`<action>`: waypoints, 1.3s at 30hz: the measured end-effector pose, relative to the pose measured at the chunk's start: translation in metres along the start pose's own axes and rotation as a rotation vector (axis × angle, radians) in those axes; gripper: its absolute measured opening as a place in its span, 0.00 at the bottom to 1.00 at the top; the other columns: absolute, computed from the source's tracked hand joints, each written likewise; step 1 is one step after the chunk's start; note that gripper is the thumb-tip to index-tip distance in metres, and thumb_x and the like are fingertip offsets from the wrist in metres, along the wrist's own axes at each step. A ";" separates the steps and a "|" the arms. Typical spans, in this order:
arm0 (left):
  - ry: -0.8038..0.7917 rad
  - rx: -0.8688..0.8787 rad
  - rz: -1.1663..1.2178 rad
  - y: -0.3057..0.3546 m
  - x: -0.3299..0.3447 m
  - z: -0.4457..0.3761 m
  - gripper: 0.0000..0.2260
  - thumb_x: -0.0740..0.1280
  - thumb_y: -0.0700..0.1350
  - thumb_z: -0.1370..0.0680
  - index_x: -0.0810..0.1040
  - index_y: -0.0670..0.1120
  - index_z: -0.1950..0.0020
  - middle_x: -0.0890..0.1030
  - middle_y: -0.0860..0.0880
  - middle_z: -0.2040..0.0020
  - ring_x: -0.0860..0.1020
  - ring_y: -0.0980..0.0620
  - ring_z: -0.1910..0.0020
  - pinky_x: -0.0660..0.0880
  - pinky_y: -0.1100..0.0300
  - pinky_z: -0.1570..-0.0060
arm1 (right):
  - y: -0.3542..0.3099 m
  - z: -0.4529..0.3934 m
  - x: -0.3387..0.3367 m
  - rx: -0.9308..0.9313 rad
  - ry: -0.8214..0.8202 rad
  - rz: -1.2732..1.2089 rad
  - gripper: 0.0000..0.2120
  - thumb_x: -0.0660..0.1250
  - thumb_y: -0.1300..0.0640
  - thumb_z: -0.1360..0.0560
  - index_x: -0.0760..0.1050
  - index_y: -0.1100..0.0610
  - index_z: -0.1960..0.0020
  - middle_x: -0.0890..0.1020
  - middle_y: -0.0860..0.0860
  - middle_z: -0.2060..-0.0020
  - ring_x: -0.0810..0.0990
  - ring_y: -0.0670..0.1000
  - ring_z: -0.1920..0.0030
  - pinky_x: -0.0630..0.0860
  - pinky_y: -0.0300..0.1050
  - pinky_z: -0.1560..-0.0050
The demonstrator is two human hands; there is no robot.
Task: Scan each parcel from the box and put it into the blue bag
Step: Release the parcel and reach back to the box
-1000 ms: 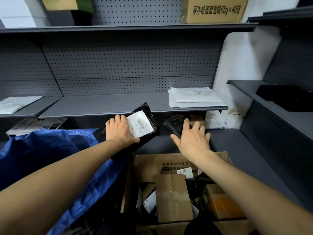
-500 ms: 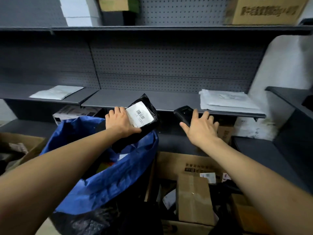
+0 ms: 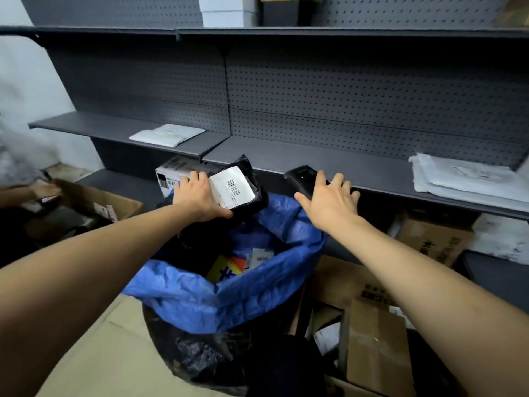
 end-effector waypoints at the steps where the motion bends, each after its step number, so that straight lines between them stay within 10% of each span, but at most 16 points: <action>1: -0.018 -0.001 0.003 -0.006 0.004 -0.001 0.52 0.78 0.67 0.43 0.63 0.40 0.30 0.69 0.42 0.33 0.66 0.40 0.32 0.65 0.46 0.34 | -0.005 -0.002 0.003 -0.010 -0.004 0.004 0.39 0.55 0.32 0.21 0.55 0.57 0.21 0.65 0.62 0.31 0.66 0.64 0.32 0.65 0.60 0.36; 39: -0.518 -0.546 -0.175 -0.042 0.257 -0.076 0.45 0.67 0.69 0.33 0.62 0.42 0.26 0.69 0.43 0.36 0.67 0.45 0.38 0.68 0.51 0.38 | -0.076 -0.068 0.165 -0.234 -0.260 -0.021 0.40 0.52 0.31 0.21 0.49 0.55 0.19 0.63 0.62 0.29 0.64 0.64 0.31 0.64 0.61 0.34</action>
Point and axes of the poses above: each hand's wrist, its own z-axis away from the middle knuckle, its own x-axis out of the palm, y = z × x, the point moved 4 cm from there along -z, towards the middle knuckle
